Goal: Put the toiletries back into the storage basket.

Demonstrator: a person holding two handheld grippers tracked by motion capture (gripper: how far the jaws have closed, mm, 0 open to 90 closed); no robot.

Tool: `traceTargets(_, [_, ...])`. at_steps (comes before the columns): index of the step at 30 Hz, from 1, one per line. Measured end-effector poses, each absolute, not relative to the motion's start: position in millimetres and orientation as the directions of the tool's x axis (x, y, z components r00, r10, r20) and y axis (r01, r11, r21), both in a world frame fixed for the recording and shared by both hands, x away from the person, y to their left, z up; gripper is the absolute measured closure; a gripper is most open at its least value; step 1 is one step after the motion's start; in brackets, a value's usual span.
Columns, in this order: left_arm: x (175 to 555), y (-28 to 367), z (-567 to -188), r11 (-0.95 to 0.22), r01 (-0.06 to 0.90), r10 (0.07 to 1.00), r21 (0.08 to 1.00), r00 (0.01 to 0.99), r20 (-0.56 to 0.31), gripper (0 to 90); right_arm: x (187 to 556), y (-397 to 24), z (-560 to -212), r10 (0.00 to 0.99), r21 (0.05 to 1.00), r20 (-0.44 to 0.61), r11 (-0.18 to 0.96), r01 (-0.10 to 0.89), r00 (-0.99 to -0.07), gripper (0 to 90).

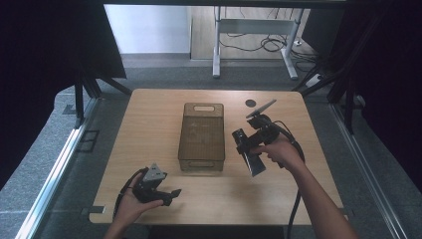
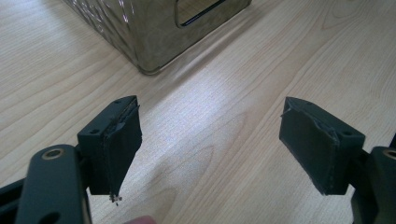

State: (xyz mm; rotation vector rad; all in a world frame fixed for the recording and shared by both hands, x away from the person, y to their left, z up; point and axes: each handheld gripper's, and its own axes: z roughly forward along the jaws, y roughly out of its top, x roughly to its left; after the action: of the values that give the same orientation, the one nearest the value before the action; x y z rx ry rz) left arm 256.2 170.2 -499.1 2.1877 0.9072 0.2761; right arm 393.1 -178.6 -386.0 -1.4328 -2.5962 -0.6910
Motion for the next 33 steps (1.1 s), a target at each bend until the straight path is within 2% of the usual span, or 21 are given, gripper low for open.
traceTargets(19, [257,174,-499,-0.467,0.524,0.684,0.712,0.725,-0.085,21.2,425,-125,-362,0.771,0.318,0.324,0.457,0.831,-0.548,47.7])
traceTargets(33, [260,175,-501,-0.468,0.525,0.681,0.711,0.727,-0.089,21.2,442,-81,-370,0.781,0.262,0.340,0.456,0.850,-0.524,47.8])
